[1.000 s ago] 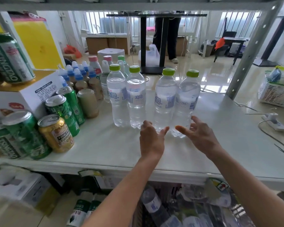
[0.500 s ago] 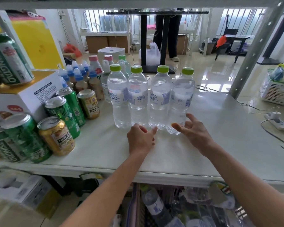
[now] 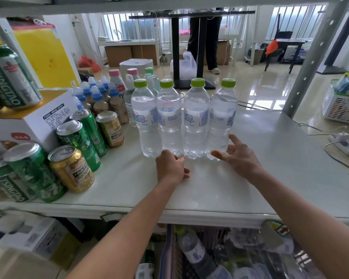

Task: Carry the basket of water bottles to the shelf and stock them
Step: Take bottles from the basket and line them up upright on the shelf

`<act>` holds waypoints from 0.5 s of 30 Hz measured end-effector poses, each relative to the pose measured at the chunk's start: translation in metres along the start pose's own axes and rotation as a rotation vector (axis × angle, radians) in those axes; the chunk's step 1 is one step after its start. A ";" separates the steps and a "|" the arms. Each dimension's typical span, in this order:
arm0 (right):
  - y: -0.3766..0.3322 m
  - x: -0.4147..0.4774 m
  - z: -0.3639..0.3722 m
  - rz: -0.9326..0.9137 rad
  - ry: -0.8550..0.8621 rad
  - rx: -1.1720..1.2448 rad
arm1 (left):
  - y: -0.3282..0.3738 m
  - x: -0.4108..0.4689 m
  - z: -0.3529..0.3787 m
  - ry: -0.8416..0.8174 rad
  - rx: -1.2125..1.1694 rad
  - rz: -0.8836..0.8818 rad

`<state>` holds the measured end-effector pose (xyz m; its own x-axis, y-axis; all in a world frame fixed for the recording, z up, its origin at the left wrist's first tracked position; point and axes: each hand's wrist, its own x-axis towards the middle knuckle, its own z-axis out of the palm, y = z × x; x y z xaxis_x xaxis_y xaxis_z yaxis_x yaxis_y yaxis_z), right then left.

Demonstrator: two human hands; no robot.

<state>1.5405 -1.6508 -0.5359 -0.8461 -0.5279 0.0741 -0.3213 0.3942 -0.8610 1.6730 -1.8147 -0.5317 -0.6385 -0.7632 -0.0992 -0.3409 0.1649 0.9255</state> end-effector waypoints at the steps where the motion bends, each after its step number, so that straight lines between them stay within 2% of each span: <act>1: -0.001 0.001 0.001 0.011 0.005 -0.019 | 0.000 0.001 0.000 -0.002 0.004 -0.001; 9: -0.020 -0.004 -0.003 0.077 -0.068 -0.088 | 0.012 -0.025 -0.014 -0.038 -0.053 -0.014; 11: -0.024 -0.012 -0.004 0.155 -0.074 -0.047 | 0.008 -0.061 -0.020 -0.042 0.049 0.086; 13: -0.034 -0.043 -0.012 0.193 -0.024 -0.102 | -0.008 -0.112 -0.028 -0.083 0.105 0.271; 15: -0.039 -0.085 -0.026 0.130 0.151 -0.193 | -0.022 -0.162 -0.038 -0.301 0.152 0.348</act>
<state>1.6141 -1.6019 -0.4959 -0.9346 -0.3513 0.0561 -0.2691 0.5949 -0.7575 1.8101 -1.7188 -0.5224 -0.8960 -0.4358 0.0851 -0.1542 0.4852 0.8607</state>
